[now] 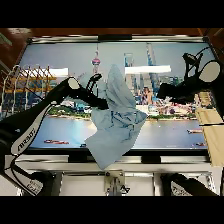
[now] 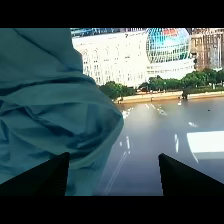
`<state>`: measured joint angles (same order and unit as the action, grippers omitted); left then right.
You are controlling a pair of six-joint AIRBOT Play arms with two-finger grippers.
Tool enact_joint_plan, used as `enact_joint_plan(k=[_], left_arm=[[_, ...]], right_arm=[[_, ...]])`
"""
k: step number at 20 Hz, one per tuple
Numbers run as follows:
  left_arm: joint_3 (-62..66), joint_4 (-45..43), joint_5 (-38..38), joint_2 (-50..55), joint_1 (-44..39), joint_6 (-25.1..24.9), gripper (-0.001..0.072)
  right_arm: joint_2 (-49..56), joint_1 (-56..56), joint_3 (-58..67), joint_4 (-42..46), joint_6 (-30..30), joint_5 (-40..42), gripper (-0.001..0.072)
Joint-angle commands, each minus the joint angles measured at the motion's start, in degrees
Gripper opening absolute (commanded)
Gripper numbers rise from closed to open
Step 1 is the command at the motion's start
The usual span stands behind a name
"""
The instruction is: Fold the shirts.
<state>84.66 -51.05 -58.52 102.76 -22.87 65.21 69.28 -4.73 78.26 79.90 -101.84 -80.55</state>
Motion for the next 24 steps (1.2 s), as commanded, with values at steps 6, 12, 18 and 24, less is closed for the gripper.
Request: enact_joint_plan(k=[6,12,18,24], left_arm=[[0.22,6.69,8.52,3.28,-3.56,2.08,0.0458],[1.4,6.93,6.67,3.04,-2.73,1.92,0.0055],[4.5,6.91,4.35,1.62,-0.72,1.05,0.0054],[7.13,6.43,0.44,1.49,-0.66,-1.97,0.0054]], right_arm=[[5.77,-0.26,-3.89,-4.96,1.66,-3.67,0.0673],[10.8,-0.26,-4.17,-7.56,2.12,-3.5,0.0673],[17.49,-0.28,-4.2,-7.43,2.45,-3.45,0.0673],[25.49,-4.59,-4.17,-2.56,-1.33,-0.72,0.0672]])
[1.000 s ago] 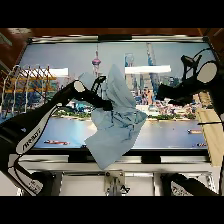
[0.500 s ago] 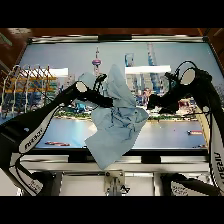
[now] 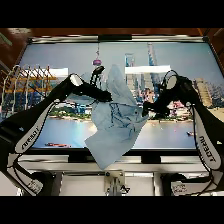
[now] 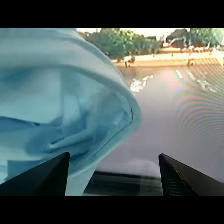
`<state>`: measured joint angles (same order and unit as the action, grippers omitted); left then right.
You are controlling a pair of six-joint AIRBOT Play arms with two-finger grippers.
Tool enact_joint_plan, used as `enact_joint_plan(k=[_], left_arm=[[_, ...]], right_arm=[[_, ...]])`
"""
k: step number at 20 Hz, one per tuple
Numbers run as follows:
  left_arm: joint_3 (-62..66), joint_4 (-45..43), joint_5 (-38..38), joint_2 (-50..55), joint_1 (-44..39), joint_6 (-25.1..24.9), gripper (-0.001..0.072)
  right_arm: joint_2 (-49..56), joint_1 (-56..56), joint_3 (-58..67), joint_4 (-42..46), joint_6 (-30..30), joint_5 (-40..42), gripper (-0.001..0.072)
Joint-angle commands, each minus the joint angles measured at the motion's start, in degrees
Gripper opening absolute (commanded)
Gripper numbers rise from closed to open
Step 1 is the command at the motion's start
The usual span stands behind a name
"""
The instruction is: Fold the shirts.
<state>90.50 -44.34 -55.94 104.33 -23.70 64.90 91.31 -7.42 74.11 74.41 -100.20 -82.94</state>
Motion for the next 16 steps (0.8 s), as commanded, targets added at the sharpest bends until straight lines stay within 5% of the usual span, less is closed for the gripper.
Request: enact_joint_plan(k=[1,2,4,10,16], left_arm=[[1.88,-0.68,-2.64,-0.17,0.17,-1.7,0.0053],[2.47,-1.33,-3.06,-0.35,0.17,-1.75,0.0053],[3.39,-3.3,-3.23,-1.25,0.24,-1.86,0.0053],[5.77,-11.74,-3.08,-9.11,0.59,-1.88,0.0053],[20.72,-13.77,0.09,-19.43,0.59,-1.22,0.0053]], right_arm=[[4.68,-2.54,-0.02,3.1,-4.07,2.58,0.0672],[5.68,-3.02,-0.02,3.02,-4.31,3.28,0.0628],[6.19,-3.41,-0.02,4.76,-4.22,4.39,0.0072],[-3.39,-3.37,3.21,13.16,2.34,7.02,0.0072],[-20.13,-3.37,24.46,21.05,12.76,14.36,0.0072]])
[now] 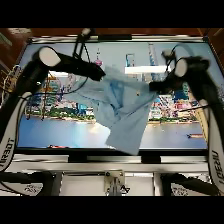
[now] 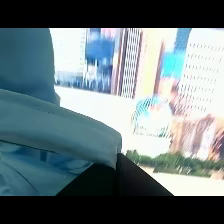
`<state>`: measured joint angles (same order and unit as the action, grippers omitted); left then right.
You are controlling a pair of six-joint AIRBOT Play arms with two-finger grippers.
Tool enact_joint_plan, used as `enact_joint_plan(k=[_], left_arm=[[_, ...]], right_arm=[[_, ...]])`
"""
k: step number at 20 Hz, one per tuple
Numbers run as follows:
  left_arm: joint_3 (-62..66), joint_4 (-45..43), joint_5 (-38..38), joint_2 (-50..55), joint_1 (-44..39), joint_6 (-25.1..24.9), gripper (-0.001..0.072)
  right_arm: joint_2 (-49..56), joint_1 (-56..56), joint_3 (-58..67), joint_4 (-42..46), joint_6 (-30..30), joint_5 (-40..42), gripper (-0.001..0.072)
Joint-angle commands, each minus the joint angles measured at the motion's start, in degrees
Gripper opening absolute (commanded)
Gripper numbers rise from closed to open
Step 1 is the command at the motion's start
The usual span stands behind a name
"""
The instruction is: Fold the shirts.
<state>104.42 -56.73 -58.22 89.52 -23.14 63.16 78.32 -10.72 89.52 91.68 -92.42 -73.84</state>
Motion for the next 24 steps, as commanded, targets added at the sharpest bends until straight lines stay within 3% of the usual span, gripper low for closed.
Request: enact_joint_plan(k=[1,6,10,12,15,18,21,24], left_arm=[[10.1,-1.38,3.67,-6.56,0.02,0.52,0.0053],[14.97,-5.6,12.66,-19.1,0.02,0.55,0.0053],[13.9,-12.44,11.65,-27.65,0.02,4.48,0.0053],[13.86,-17.29,7.34,-29.94,0.02,6.93,0.0053],[13.44,-24.04,-6.62,-30.27,0.02,12.81,0.0053],[6.47,-24.83,-17.59,-30.16,0.0,14.56,0.0054],[-4.15,-24.72,-18.75,-30.16,-0.11,17.84,0.0054],[-16.63,-24.17,-16.48,-30.12,-0.11,20.22,0.0055]], right_arm=[[-9.6,-0.09,12.26,3.72,5.09,7.63,0.0072],[-19.43,-0.09,20.83,-2.43,5.95,10.21,0.0073],[-23.76,-0.11,21.92,-12.59,6.12,9.99,0.0072],[-24.61,-0.09,21.9,-15.82,6.12,7.93,0.0072],[-24.02,-0.09,21.9,-16.15,6.19,-0.85,0.0072],[-20.46,-0.09,21.88,-16.79,6.19,-15.74,0.0073],[-13.88,-0.11,21.7,-17.05,7.21,-29.35,0.0073],[-6.08,-0.11,21.7,-21.79,8.61,-32.06,0.0072]])
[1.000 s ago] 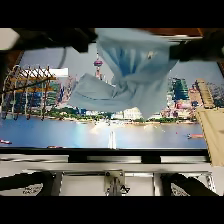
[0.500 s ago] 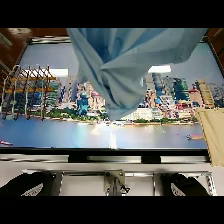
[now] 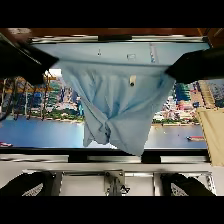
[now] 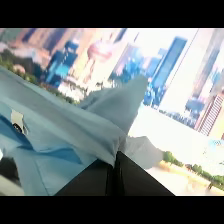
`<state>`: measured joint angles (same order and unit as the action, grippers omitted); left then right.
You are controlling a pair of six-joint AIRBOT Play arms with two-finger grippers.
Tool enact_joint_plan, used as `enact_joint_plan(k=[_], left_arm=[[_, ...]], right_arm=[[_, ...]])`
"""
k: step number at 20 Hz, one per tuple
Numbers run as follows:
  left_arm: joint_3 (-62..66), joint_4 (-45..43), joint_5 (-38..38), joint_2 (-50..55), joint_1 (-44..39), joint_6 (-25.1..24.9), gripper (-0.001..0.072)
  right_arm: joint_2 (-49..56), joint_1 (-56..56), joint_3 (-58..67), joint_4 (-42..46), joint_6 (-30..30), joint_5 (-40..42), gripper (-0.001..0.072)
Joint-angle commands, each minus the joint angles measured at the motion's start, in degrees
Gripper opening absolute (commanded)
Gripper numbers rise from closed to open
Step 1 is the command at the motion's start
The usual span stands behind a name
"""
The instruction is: Fold the shirts.
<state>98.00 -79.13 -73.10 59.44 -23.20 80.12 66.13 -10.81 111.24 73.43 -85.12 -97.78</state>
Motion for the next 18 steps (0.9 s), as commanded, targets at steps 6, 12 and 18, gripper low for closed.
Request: enact_joint_plan(k=[6,12,18], left_arm=[[-30.93,-0.39,5.75,0.33,0.35,2.58,0.0055],[-38.49,-0.37,11.56,6.93,0.31,-3.04,0.0504],[-38.58,1.62,17.86,10.64,-3.08,-8.15,0.063]], right_arm=[[20.02,-0.55,-0.02,-6.84,3.39,-8.13,0.0072],[24.63,-6.32,-0.02,-4.07,2.43,-5.62,0.0073],[27.3,-7.08,-0.02,-0.33,-0.37,-4.17,0.0073]])
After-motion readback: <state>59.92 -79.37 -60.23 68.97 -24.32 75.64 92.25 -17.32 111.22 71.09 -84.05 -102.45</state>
